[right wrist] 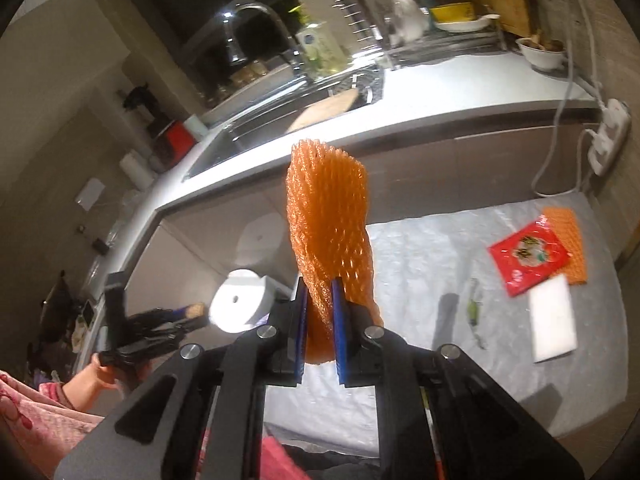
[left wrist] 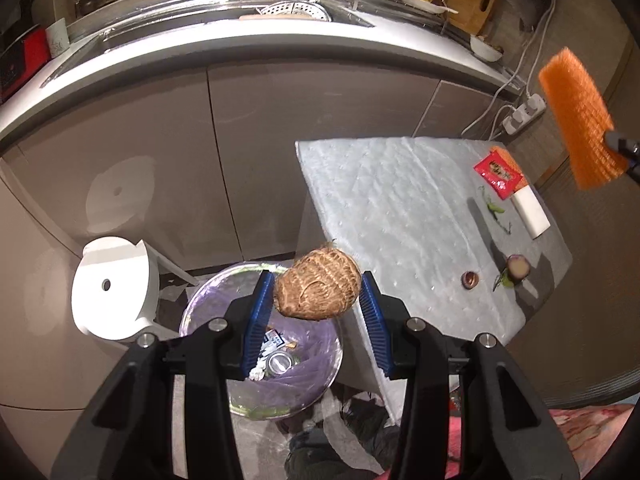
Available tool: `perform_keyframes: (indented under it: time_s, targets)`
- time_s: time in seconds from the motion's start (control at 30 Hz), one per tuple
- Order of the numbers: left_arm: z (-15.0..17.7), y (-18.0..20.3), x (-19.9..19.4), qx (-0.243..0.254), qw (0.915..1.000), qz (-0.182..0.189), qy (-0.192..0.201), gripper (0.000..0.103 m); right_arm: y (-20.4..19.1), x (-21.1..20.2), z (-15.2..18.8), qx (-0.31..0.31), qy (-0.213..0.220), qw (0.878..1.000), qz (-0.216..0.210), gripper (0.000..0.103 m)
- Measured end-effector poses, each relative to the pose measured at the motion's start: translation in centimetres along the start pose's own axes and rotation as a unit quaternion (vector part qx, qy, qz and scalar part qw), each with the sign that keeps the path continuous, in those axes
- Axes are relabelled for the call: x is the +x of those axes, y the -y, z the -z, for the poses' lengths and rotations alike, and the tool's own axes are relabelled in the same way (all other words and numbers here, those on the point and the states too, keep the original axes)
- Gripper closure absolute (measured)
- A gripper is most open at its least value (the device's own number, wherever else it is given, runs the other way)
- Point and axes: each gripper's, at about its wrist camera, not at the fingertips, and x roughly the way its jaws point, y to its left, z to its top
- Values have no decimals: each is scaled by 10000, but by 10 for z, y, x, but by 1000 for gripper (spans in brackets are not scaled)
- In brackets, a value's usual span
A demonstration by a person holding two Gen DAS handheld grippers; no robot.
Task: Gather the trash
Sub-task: 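Carry the taro to the bin and open the left tool while the right tool lifts the net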
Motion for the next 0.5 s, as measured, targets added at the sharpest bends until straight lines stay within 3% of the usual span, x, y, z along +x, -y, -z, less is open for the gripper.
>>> perform_keyframes:
  time_s: [0.13,0.33,0.5]
  targets:
    - [31,-25,41,16,9991,-36,-418,60,-39,14,-4,-128,-104,9995,-285,91]
    - [72,-50,113,-15,9938,-24,-1111,60,-83,17,-1,-303,-311,9986,-294,91]
    - [87,-57,147,88,9918,-16,-1271,60,-104,16,11,-329,-501,9980,-196,91]
